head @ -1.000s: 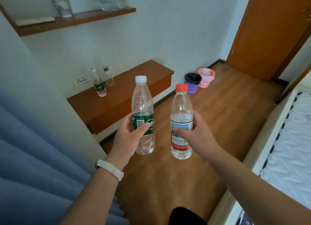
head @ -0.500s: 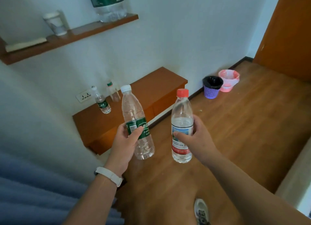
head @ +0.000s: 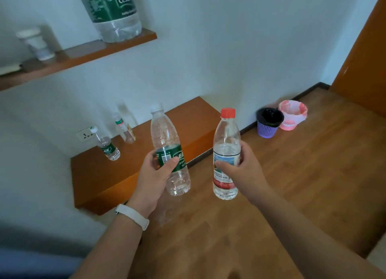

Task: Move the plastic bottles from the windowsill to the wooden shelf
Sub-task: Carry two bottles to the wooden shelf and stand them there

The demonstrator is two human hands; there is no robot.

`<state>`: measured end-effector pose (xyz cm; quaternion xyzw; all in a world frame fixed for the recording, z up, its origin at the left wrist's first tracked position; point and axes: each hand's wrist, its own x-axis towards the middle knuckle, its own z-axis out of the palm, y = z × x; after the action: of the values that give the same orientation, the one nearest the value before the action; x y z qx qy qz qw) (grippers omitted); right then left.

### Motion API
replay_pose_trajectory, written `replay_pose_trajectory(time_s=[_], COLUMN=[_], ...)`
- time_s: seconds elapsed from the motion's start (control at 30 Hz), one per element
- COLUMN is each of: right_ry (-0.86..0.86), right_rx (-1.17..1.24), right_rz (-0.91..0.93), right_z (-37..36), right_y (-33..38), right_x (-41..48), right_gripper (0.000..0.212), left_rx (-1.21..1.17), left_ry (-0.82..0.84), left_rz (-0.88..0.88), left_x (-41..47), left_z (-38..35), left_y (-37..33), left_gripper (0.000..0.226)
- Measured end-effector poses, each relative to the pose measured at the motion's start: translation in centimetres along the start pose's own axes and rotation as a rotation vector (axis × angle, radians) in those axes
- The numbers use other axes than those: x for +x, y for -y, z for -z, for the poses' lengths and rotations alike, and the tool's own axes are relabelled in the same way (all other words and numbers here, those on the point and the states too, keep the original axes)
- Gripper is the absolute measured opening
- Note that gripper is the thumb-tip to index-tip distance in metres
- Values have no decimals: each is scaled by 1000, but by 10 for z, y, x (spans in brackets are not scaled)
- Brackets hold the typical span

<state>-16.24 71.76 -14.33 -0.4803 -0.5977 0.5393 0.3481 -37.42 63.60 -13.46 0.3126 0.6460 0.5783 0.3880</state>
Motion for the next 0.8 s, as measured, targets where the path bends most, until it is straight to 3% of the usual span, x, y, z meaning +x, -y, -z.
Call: replay_pose_trajectory(time_s=[0.17,0.4,0.8], right_ry=[52,124,109], right_rx=[-42,-111,-268], right_rz=[-22,-47,-32], right_z=[-11,-40,-122], right_y=[0,2,25], right_x=[41,102,243], right_gripper=[60,59,61], left_rx=[-30,-102,-63], left_ry=[-78,-124,-127], left_rz=[0,25,47], left_x=[32,95,240], left_z=[4,19,66], left_y=[2,16,27], left_gripper=[41,57,48])
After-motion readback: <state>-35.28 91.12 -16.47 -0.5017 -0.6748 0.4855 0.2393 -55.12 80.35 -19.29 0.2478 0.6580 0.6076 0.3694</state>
